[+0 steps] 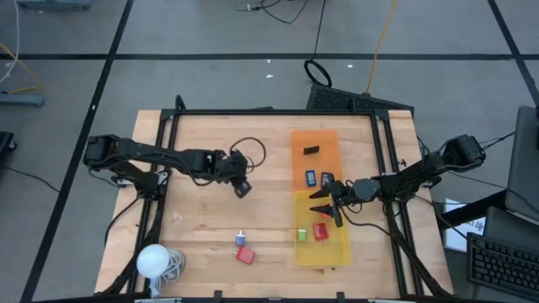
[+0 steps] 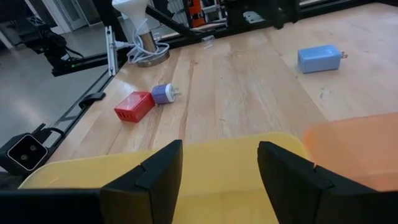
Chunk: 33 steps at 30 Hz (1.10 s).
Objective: Pick & Place Office items
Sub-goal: Put the blue charger adapter into the yellow bin
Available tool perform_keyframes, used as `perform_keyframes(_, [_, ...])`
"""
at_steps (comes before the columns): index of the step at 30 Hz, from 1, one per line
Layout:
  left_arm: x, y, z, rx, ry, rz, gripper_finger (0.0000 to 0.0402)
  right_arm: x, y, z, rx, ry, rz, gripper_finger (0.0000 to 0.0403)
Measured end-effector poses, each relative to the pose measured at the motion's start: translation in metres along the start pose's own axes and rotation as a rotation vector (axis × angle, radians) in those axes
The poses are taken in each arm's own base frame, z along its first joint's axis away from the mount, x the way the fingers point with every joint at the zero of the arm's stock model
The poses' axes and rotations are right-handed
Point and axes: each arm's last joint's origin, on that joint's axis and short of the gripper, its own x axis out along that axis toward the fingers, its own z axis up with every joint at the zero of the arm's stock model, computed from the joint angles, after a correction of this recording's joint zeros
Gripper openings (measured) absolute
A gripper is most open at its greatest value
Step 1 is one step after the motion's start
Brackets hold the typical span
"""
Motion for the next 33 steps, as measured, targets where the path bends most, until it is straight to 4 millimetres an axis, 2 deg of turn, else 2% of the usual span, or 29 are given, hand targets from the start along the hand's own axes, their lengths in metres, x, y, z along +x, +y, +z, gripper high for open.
perform_keyframes(4, [-0.001, -0.009, -0.008, 0.226, 0.027, -0.021, 0.0151, 0.000, 0.000, 0.000, -0.001, 0.002, 0.000, 0.0196])
perform_keyframes(6, [-0.003, -0.015, -0.009, 0.283, 0.019, -0.061, 0.0145, 0.000, 0.000, -0.001, -0.001, 0.008, -0.002, 0.0196])
perform_keyframes(11, [-0.005, -0.025, -0.011, 0.180, 0.017, -0.146, 0.0131, 0.000, 0.000, -0.001, -0.001, 0.008, -0.002, 0.0196])
perform_keyframes(15, [-0.002, -0.015, -0.009, -0.009, 0.041, -0.079, 0.0135, 0.000, 0.000, -0.001, -0.009, 0.008, -0.002, 0.0196])
perform_keyframes(19, [0.000, -0.002, -0.010, -0.157, 0.066, 0.028, 0.0172, 0.000, 0.000, -0.001, -0.009, 0.007, -0.002, 0.0196])
perform_keyframes(27, [0.002, 0.010, -0.003, -0.370, -0.021, 0.146, 0.0283, 0.000, 0.000, -0.001, -0.009, 0.007, -0.002, 0.0196])
perform_keyframes(30, [0.006, 0.012, -0.006, -0.408, -0.056, 0.208, 0.0304, 0.000, 0.000, -0.001, -0.009, 0.007, -0.002, 0.0196])
perform_keyframes(33, [0.018, 0.016, -0.011, -0.444, -0.043, 0.266, 0.0309, 0.000, 0.000, -0.001, -0.009, 0.007, -0.002, 0.0196])
